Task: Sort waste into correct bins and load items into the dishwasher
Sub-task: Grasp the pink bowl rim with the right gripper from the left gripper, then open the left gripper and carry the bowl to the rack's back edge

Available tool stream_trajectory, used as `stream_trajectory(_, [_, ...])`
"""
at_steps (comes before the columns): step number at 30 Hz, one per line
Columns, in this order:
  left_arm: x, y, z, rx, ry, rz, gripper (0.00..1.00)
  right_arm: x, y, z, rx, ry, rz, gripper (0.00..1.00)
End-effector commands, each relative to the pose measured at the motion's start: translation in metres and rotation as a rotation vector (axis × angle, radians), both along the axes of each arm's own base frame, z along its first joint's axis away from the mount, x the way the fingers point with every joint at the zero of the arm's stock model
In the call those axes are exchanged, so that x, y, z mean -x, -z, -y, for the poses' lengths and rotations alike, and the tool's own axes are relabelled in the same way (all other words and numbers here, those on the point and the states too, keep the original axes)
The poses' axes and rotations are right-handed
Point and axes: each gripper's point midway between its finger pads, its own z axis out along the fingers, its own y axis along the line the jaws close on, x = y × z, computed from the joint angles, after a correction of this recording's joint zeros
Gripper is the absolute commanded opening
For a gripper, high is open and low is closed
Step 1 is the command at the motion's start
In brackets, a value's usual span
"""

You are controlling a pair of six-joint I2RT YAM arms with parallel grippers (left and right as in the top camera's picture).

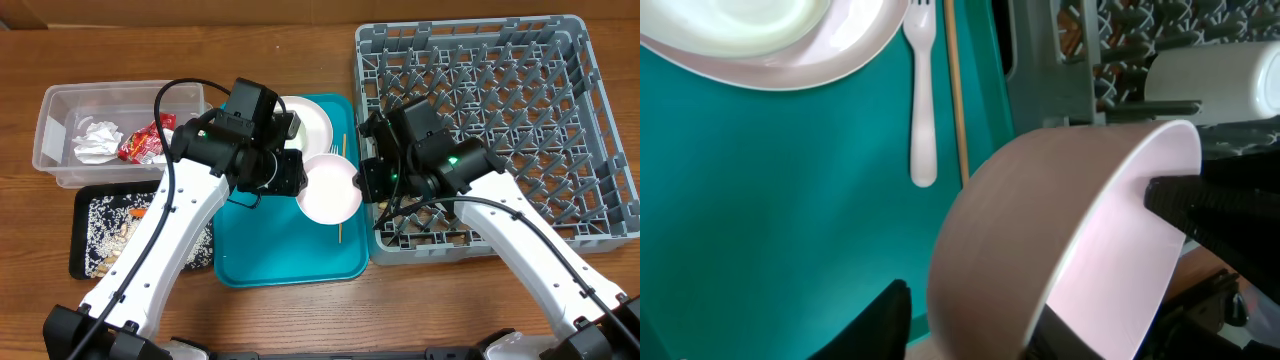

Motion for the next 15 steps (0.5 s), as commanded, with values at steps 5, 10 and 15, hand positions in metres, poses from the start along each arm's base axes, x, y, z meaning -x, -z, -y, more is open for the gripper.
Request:
stream_trajectory(5, [-0.012, -0.027, 0.014, 0.090, 0.033, 0.100, 0.59, -0.031, -0.004, 0.013, 0.093, 0.081, 0.151, 0.04])
stream_trajectory(10, [-0.019, -0.031, 0.017, 0.102, 0.034, 0.133, 0.77, -0.063, -0.010, 0.044, 0.247, 0.216, 0.298, 0.04])
stream_trajectory(15, [-0.020, -0.031, 0.017, 0.103, 0.034, 0.137, 1.00, -0.088, -0.029, 0.049, 0.259, 0.285, 0.426, 0.04])
